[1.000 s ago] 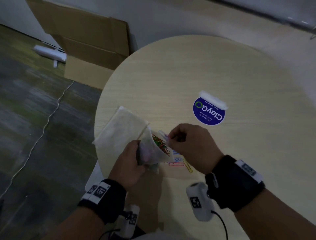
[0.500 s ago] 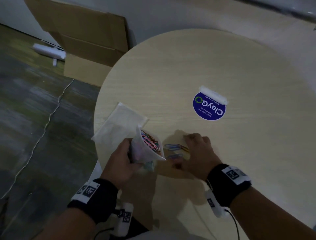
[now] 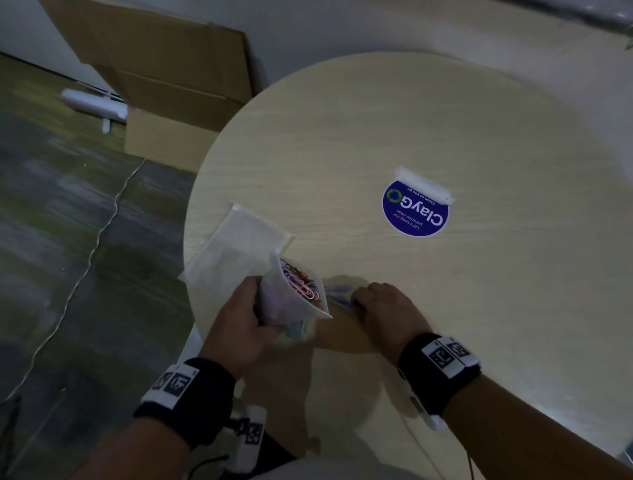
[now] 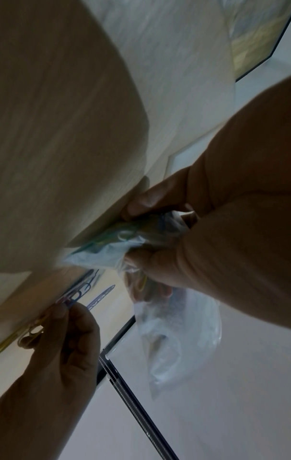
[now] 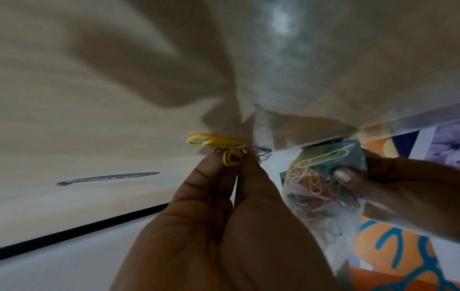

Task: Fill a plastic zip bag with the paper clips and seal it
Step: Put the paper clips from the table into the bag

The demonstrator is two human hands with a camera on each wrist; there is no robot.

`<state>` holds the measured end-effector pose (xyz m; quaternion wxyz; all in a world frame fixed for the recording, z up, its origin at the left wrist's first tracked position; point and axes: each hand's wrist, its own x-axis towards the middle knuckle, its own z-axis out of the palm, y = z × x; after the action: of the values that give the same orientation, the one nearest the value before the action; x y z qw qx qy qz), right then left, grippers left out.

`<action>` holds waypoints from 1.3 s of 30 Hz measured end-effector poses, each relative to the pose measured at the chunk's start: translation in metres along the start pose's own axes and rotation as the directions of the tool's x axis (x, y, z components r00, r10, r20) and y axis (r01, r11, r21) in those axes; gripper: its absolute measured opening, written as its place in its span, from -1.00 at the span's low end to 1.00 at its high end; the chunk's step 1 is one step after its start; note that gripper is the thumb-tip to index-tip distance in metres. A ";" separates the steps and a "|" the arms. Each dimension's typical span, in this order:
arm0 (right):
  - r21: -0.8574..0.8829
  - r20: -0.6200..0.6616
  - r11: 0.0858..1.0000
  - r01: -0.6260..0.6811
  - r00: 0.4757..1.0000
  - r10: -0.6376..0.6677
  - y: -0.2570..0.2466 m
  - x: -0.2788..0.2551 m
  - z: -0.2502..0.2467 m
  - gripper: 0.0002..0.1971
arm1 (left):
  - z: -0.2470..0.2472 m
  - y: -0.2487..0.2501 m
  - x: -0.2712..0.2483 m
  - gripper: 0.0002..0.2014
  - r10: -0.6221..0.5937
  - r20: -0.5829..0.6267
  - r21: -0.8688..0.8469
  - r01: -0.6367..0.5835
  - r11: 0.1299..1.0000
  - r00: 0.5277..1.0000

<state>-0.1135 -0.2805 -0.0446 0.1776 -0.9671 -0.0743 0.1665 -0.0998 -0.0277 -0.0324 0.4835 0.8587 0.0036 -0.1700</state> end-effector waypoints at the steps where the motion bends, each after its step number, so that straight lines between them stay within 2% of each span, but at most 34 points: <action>1: 0.034 0.001 0.999 -0.028 1.000 0.028 0.003 0.001 -0.005 -0.86 | 0.000 0.001 0.000 -0.45 0.003 0.001 0.003 -0.003 1.000 1.000; 3: 0.112 -0.010 0.990 -0.089 0.996 0.090 0.008 0.001 -0.019 -0.87 | 0.001 0.004 -0.001 -0.44 0.007 0.002 0.019 -0.007 1.000 1.000; 7: 0.277 -0.163 0.955 -0.108 0.974 0.157 0.007 -0.001 -0.060 -0.94 | 0.003 0.006 -0.001 -0.45 0.003 0.014 0.015 -0.003 1.000 1.000; 10: 0.413 -0.202 0.910 -0.033 0.971 0.127 -0.014 0.000 -0.095 -0.98 | 0.005 0.005 0.000 -0.42 0.001 0.017 0.037 -0.001 0.999 1.000; 12: 0.487 -0.182 0.872 0.041 0.982 0.056 -0.035 0.001 -0.111 -0.89 | 0.007 0.005 0.001 -0.42 0.003 0.011 0.046 -0.003 0.999 1.000; 17: 0.373 -0.094 0.924 0.080 0.994 -0.048 -0.073 0.011 -0.109 -0.88 | 0.010 0.005 0.002 -0.44 0.032 -0.008 0.100 -0.031 0.995 0.999; 21: 0.281 -0.049 0.949 0.145 0.989 -0.137 -0.087 0.015 -0.103 -0.80 | 0.012 0.001 0.003 -0.43 0.031 -0.012 0.068 -0.030 0.997 0.999; 23: 0.396 -0.089 0.910 0.121 0.992 -0.094 -0.083 0.013 -0.109 -0.82 | 0.011 -0.001 0.002 -0.43 0.030 -0.019 0.080 -0.028 0.996 0.999; 25: 0.545 -0.151 0.837 0.047 0.988 0.043 -0.068 0.014 -0.113 -0.83 | 0.009 -0.003 0.001 -0.42 0.040 -0.019 0.085 -0.038 0.996 0.999; 26: 0.555 -0.184 0.832 0.022 0.978 0.098 -0.054 0.017 -0.109 -0.81 | 0.008 -0.004 0.001 -0.40 0.046 -0.014 0.081 -0.045 0.996 0.999; 28: 0.390 -0.220 0.921 -0.004 0.971 0.097 -0.024 0.030 -0.092 -0.71 | 0.003 -0.002 -0.001 -0.37 0.038 -0.001 0.064 -0.038 0.997 0.999; 29: 0.259 -0.181 0.966 0.003 0.982 0.045 -0.012 0.036 -0.080 -0.64 | 0.002 0.000 -0.001 -0.37 0.025 0.004 0.045 -0.025 0.999 1.000; 31: 0.031 -0.061 0.996 0.089 0.994 -0.087 0.005 0.047 -0.052 -0.57 | 0.000 0.000 -0.002 -0.39 0.009 0.005 0.010 -0.009 1.000 1.000; 33: -0.072 0.028 0.986 0.150 0.989 -0.148 0.010 0.052 -0.033 -0.64 | 0.000 -0.001 -0.003 -0.41 0.006 -0.005 0.003 -0.006 1.000 1.000; 36: -0.196 0.003 0.963 0.184 0.982 -0.187 0.004 0.050 -0.029 -0.85 | 0.002 -0.002 -0.003 -0.41 0.000 -0.026 -0.006 0.000 1.000 1.000; 37: -0.203 0.015 0.965 0.168 0.986 -0.168 0.001 0.048 -0.031 -0.91 | 0.002 -0.002 -0.003 -0.41 -0.002 -0.028 -0.007 0.002 1.000 1.000; 39: -0.199 0.022 0.973 0.119 0.993 -0.117 0.000 0.047 -0.032 -0.90 | 0.002 0.001 -0.004 -0.43 -0.001 -0.023 -0.009 0.001 1.000 1.000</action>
<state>-0.0584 -0.2806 -0.0304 0.0887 -0.9731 -0.1487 0.1521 -0.1043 -0.0293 -0.0316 0.4871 0.8584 0.0103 -0.1603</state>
